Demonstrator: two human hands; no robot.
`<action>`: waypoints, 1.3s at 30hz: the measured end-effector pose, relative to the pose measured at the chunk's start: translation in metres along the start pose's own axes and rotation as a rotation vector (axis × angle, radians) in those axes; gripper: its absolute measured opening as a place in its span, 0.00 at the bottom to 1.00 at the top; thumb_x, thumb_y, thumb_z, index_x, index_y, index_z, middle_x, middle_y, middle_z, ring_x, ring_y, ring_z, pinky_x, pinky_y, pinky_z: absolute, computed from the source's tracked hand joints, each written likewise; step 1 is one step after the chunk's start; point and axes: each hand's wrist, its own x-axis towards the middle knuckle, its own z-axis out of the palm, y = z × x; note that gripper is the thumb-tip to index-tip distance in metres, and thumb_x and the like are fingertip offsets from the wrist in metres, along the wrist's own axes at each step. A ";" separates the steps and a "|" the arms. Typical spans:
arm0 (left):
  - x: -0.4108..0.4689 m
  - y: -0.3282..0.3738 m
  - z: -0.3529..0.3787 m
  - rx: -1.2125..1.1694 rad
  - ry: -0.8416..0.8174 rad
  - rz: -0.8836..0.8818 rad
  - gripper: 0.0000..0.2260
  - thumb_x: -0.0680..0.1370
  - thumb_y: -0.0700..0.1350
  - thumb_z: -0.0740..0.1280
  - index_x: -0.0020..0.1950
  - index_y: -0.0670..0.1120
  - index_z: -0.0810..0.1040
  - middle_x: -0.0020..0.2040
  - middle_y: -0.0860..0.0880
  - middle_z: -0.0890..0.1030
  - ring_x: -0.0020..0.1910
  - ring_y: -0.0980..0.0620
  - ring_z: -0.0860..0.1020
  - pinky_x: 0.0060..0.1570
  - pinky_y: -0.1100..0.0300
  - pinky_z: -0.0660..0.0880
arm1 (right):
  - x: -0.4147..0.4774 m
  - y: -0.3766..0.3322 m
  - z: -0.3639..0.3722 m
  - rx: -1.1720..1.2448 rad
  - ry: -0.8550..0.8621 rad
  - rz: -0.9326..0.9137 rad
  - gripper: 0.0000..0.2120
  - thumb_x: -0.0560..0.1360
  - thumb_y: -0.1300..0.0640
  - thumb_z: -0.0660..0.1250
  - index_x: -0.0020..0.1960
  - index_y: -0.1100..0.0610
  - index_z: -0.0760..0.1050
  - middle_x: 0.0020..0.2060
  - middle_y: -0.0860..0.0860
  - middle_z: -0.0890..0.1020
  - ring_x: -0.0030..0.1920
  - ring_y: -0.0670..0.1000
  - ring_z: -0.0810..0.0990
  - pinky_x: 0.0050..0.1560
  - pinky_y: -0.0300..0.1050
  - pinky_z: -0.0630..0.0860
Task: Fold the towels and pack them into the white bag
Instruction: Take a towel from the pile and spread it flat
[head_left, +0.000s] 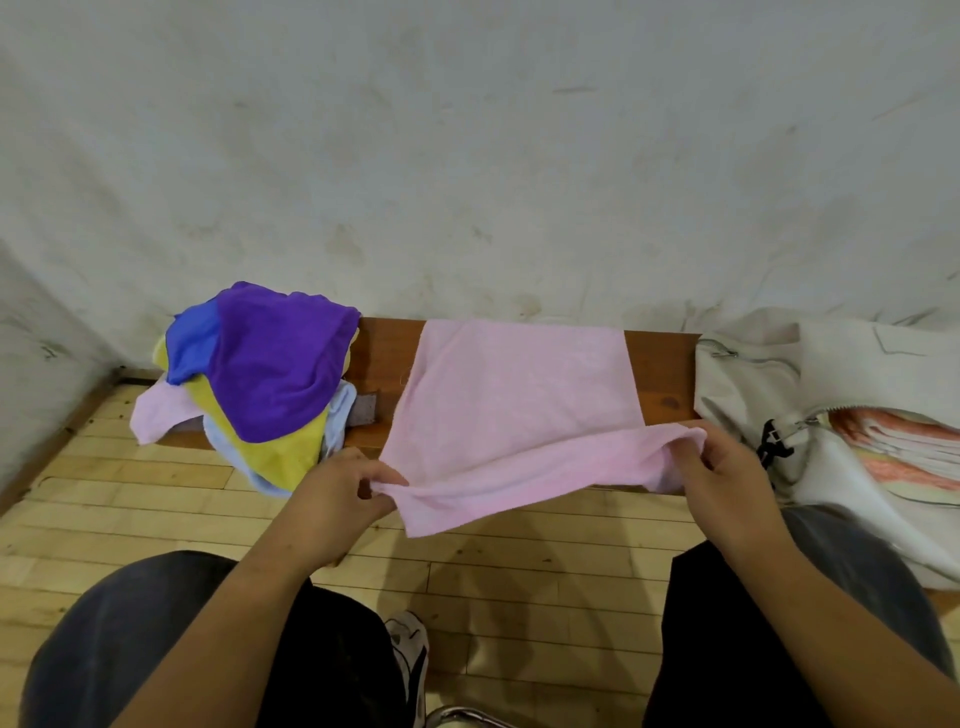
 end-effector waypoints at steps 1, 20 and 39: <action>0.001 0.001 0.000 -0.018 0.020 -0.004 0.13 0.76 0.46 0.73 0.43 0.66 0.78 0.46 0.54 0.77 0.44 0.59 0.77 0.41 0.67 0.71 | -0.001 -0.001 0.000 -0.011 0.016 -0.007 0.14 0.85 0.55 0.59 0.47 0.40 0.77 0.46 0.39 0.82 0.47 0.37 0.78 0.42 0.36 0.72; -0.001 0.026 0.000 -0.297 0.307 0.131 0.08 0.84 0.48 0.60 0.50 0.52 0.77 0.41 0.52 0.80 0.42 0.53 0.77 0.37 0.61 0.71 | -0.011 0.001 -0.019 -0.507 -0.323 -0.304 0.11 0.83 0.38 0.48 0.46 0.36 0.66 0.29 0.51 0.75 0.28 0.48 0.74 0.32 0.48 0.72; 0.045 0.052 -0.015 -0.002 -0.281 -0.207 0.14 0.85 0.51 0.56 0.46 0.46 0.74 0.42 0.49 0.77 0.42 0.51 0.74 0.43 0.56 0.69 | 0.052 -0.014 -0.036 -0.548 -0.623 0.120 0.18 0.84 0.44 0.56 0.51 0.54 0.80 0.41 0.50 0.83 0.41 0.50 0.82 0.43 0.44 0.75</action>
